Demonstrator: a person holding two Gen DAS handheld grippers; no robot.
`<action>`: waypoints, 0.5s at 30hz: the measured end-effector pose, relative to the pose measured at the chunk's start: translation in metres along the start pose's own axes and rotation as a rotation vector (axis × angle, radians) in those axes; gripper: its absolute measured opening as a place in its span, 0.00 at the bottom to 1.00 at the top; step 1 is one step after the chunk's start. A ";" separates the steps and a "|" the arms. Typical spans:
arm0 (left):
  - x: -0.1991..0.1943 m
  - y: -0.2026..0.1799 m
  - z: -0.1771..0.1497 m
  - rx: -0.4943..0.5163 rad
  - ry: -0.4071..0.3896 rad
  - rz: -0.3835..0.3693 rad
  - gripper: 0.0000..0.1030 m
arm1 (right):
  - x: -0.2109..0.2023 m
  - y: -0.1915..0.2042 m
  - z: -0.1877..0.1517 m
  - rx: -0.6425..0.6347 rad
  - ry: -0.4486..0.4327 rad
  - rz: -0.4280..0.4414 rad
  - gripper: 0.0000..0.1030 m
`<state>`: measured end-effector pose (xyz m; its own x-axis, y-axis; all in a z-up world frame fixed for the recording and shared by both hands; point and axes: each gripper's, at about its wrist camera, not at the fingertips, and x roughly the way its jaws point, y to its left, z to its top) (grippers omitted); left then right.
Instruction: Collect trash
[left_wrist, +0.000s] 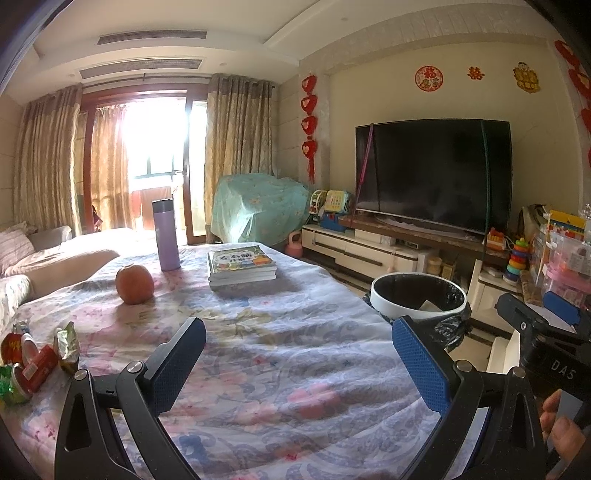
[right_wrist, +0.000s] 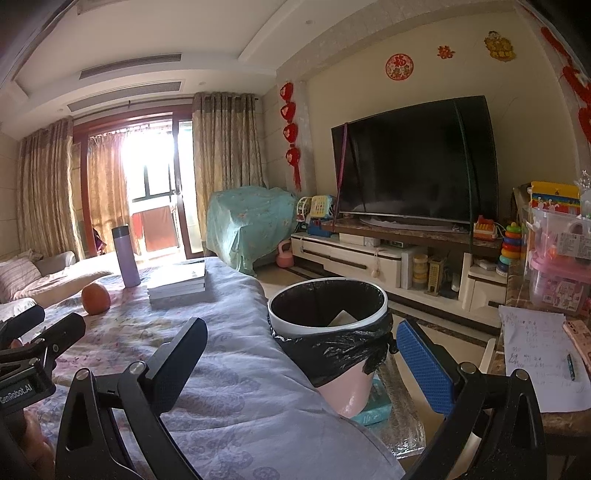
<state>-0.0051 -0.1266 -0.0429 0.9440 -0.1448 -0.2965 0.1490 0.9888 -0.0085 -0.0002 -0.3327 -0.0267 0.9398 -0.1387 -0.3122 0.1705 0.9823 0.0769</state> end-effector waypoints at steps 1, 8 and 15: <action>0.000 0.000 0.000 0.000 -0.001 -0.001 0.99 | 0.000 0.000 0.000 0.000 0.000 0.001 1.00; 0.002 -0.001 -0.001 0.001 0.003 -0.012 0.99 | -0.001 0.000 -0.001 -0.003 0.003 0.009 1.00; 0.003 -0.002 -0.001 0.000 0.004 -0.015 0.99 | -0.001 0.000 -0.001 -0.005 0.006 0.012 1.00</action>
<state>-0.0025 -0.1288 -0.0447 0.9406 -0.1590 -0.3001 0.1626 0.9866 -0.0133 -0.0016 -0.3321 -0.0271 0.9398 -0.1264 -0.3174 0.1580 0.9845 0.0756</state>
